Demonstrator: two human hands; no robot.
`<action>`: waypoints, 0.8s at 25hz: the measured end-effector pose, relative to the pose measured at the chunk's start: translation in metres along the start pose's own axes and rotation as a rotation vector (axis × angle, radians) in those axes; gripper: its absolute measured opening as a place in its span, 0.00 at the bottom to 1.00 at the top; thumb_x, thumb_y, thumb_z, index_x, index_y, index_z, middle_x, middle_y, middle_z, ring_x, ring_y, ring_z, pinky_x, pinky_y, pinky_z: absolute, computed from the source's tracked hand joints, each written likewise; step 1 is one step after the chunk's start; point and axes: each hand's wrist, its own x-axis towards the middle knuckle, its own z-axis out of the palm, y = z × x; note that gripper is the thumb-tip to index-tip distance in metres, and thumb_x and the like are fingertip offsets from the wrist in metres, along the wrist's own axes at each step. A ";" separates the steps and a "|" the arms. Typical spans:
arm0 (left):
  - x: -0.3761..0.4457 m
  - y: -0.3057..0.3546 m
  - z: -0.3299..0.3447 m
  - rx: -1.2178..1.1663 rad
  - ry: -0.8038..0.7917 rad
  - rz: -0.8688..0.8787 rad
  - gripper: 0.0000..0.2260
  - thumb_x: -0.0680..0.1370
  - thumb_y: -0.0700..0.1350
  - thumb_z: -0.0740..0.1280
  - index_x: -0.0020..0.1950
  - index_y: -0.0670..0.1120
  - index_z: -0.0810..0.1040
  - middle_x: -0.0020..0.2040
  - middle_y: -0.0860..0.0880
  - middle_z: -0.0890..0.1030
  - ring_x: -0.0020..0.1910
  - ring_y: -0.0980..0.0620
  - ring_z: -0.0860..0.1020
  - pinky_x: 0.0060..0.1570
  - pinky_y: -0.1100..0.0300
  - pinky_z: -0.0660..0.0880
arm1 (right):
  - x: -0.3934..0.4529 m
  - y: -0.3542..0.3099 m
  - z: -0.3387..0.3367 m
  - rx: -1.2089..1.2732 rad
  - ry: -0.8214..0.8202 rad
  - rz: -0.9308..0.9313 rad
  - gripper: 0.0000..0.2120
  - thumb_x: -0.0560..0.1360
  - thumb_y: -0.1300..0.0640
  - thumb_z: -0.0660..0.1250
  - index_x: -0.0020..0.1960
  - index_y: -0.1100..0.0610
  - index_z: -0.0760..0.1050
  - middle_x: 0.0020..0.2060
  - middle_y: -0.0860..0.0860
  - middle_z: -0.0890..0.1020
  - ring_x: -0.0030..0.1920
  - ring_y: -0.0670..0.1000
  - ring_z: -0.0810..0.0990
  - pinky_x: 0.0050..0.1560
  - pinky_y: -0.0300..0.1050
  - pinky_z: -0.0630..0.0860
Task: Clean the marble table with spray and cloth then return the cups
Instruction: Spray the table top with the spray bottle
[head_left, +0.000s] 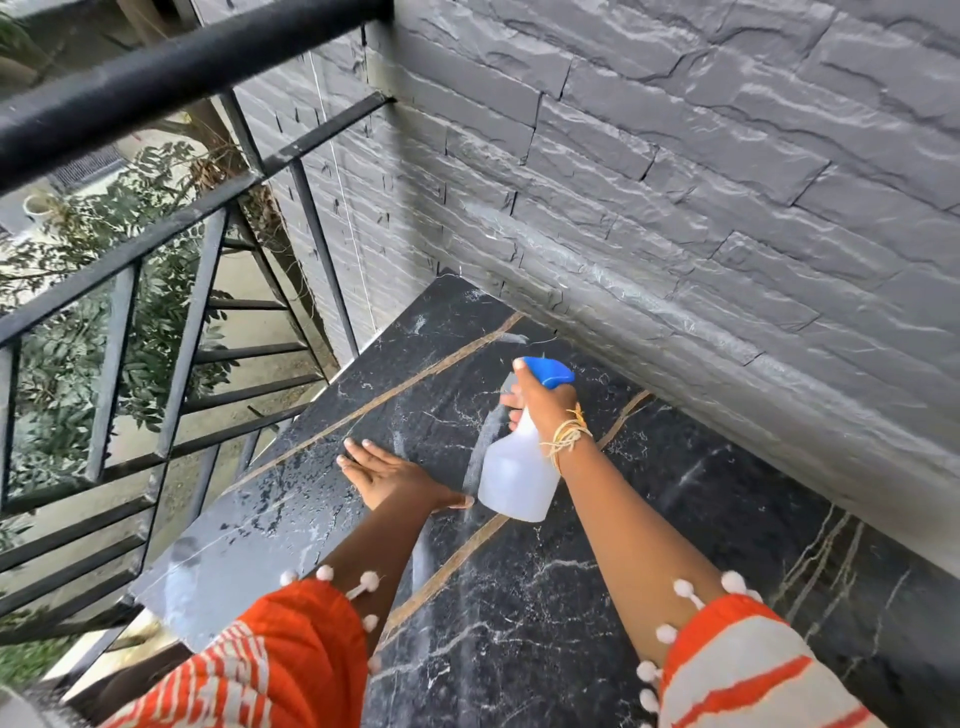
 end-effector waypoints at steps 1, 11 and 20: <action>0.001 -0.001 0.000 0.011 -0.001 0.011 0.69 0.57 0.81 0.60 0.73 0.29 0.36 0.73 0.27 0.36 0.73 0.28 0.34 0.72 0.34 0.40 | 0.001 -0.002 -0.007 0.057 0.036 -0.002 0.16 0.75 0.49 0.70 0.38 0.61 0.74 0.30 0.55 0.79 0.20 0.47 0.73 0.24 0.37 0.72; 0.010 -0.017 0.016 -0.048 0.091 0.089 0.74 0.49 0.84 0.57 0.76 0.33 0.38 0.73 0.28 0.37 0.73 0.29 0.36 0.71 0.36 0.36 | -0.011 0.028 -0.073 0.173 0.252 0.049 0.15 0.76 0.50 0.69 0.49 0.63 0.76 0.41 0.56 0.82 0.39 0.53 0.81 0.29 0.39 0.74; 0.007 -0.081 0.036 -0.126 0.287 0.355 0.62 0.58 0.81 0.59 0.79 0.46 0.43 0.80 0.47 0.40 0.79 0.48 0.42 0.74 0.38 0.42 | -0.041 0.028 -0.030 0.097 0.100 -0.044 0.12 0.77 0.51 0.68 0.44 0.61 0.78 0.44 0.61 0.82 0.41 0.55 0.82 0.28 0.42 0.77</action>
